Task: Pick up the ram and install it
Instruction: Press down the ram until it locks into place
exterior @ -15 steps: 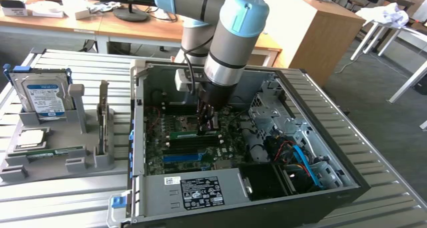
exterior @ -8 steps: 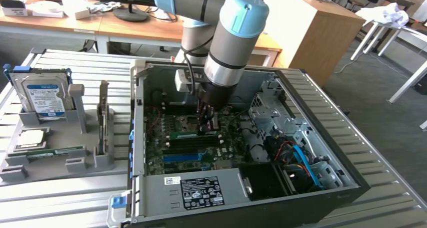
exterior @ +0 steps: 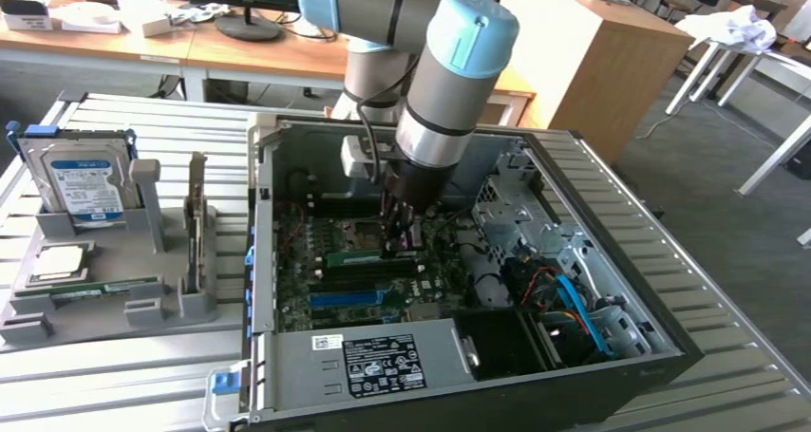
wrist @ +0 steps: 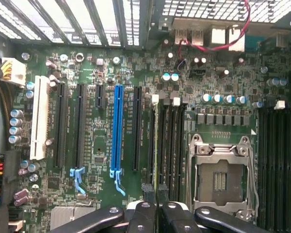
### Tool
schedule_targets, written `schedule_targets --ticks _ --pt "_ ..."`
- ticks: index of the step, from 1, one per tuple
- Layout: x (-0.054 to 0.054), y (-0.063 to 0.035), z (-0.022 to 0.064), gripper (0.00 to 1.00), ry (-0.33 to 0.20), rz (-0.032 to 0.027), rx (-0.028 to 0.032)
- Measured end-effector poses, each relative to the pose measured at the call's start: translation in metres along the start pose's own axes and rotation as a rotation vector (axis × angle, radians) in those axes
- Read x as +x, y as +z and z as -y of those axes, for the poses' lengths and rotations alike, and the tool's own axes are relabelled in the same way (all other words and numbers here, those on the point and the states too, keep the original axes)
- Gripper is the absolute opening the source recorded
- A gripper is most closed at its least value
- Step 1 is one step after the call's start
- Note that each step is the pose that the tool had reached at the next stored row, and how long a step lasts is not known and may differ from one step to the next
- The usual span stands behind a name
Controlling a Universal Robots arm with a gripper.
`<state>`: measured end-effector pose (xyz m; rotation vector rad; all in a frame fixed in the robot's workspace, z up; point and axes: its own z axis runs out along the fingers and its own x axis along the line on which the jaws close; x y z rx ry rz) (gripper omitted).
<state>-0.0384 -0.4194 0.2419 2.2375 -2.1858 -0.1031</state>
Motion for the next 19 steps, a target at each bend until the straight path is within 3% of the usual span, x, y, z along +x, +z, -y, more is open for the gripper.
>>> schedule_targets --ticks 19 --pt "0.0014 0.0088 0.0001 0.12 0.000 -0.0055 -0.0002"
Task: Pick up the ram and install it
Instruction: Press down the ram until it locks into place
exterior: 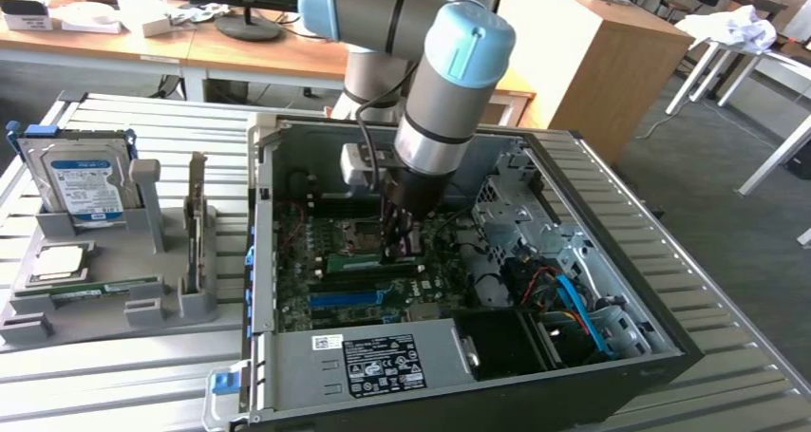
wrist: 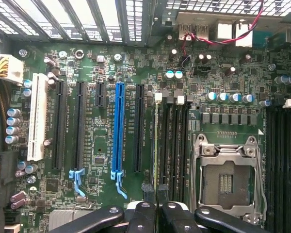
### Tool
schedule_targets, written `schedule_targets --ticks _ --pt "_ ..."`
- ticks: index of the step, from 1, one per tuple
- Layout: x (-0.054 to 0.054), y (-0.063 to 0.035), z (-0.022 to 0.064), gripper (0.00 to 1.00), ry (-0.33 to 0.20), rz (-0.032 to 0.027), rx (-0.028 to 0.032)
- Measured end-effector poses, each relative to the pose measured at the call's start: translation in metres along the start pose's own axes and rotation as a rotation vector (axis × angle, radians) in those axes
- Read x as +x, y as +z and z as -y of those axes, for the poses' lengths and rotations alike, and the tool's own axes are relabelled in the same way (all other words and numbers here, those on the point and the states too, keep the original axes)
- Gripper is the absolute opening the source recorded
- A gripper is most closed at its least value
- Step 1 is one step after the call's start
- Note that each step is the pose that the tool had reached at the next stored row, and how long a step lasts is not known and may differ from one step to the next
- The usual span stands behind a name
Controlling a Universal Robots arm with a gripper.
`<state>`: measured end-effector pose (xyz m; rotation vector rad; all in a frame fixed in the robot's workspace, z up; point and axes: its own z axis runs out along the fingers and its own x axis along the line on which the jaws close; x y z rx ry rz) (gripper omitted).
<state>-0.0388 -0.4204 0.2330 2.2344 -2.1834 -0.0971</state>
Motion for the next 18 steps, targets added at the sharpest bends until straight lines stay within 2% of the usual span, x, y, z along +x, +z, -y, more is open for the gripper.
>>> schedule_targets --ticks 6,18 --pt "-0.0034 0.0013 0.0001 0.12 0.000 -0.0012 0.0000" --pt "-0.0015 0.0019 -0.0015 0.12 0.000 -0.0012 0.0000"
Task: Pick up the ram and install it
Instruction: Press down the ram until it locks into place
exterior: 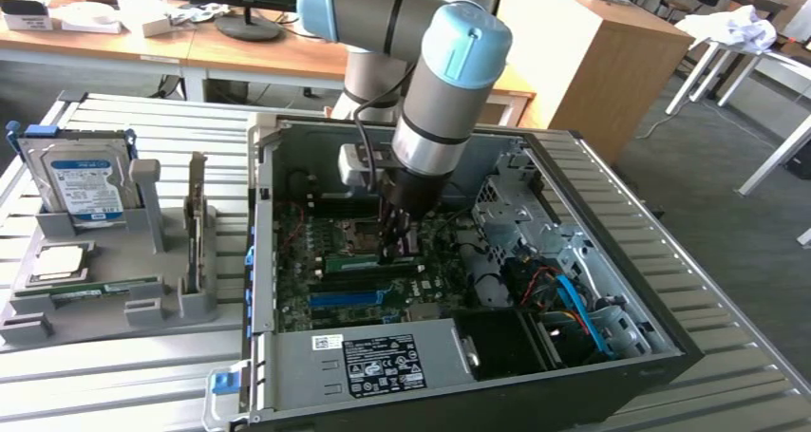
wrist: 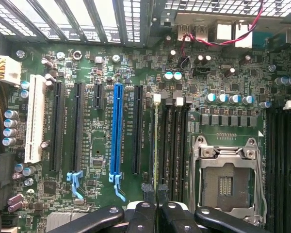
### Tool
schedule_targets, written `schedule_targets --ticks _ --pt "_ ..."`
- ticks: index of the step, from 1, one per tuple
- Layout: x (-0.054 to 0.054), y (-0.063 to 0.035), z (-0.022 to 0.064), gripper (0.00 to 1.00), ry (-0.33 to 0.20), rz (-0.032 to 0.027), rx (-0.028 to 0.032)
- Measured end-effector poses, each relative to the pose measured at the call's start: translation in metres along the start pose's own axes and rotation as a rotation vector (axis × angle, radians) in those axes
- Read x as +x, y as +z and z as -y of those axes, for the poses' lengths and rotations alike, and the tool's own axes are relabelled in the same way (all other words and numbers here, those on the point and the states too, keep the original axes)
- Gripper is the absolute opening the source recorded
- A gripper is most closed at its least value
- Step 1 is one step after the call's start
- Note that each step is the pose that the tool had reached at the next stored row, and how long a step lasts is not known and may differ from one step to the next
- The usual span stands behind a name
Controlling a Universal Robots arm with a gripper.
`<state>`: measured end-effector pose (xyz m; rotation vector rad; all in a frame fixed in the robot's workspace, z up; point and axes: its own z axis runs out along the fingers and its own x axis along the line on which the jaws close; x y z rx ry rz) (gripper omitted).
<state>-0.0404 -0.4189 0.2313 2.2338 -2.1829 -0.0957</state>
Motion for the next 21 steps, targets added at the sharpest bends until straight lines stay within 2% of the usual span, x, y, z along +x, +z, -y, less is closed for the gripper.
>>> schedule_targets --ticks 21 --pt "0.0002 0.0047 -0.0015 0.12 0.002 0.0001 0.0000"
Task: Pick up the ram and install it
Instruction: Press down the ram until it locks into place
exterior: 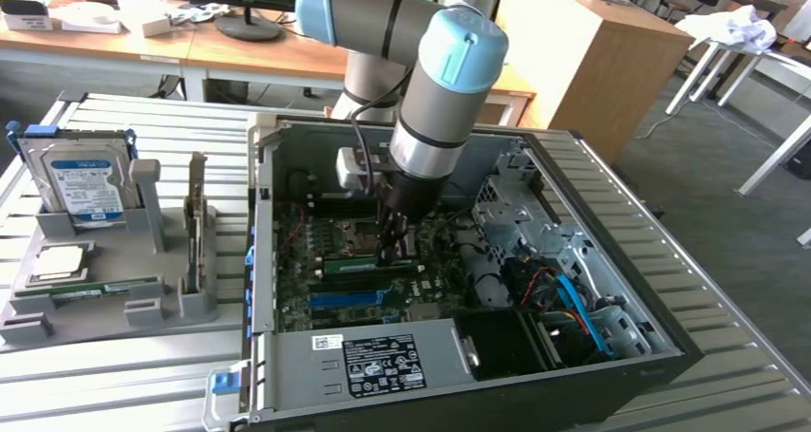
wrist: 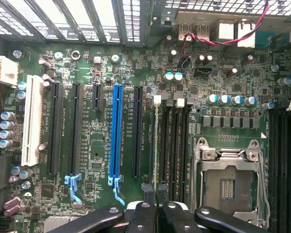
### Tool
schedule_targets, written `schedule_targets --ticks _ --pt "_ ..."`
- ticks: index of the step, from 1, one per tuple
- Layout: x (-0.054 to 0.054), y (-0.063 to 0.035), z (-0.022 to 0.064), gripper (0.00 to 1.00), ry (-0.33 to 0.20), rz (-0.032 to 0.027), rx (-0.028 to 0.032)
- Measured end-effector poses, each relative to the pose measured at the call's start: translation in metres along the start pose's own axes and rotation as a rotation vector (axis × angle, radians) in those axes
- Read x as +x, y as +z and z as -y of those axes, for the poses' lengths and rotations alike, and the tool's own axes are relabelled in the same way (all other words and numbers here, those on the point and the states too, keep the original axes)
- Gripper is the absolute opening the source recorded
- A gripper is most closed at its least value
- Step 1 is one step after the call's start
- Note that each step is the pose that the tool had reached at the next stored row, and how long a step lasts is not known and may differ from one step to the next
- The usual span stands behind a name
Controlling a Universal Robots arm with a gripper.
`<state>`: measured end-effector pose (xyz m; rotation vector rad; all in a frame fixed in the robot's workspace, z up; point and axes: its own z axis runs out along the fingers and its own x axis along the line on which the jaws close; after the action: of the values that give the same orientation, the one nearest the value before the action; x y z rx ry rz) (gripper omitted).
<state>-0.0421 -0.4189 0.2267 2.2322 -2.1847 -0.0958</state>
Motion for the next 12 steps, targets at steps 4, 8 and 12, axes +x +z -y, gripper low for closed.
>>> schedule_targets --ticks 4,8,12 --pt "0.0007 -0.0001 0.0000 0.12 0.004 -0.0005 0.0001" --pt "0.0017 -0.0001 0.0000 0.12 0.008 -0.0002 0.0003" --pt "0.0023 -0.0001 0.0000 0.12 0.011 -0.0001 0.0004"
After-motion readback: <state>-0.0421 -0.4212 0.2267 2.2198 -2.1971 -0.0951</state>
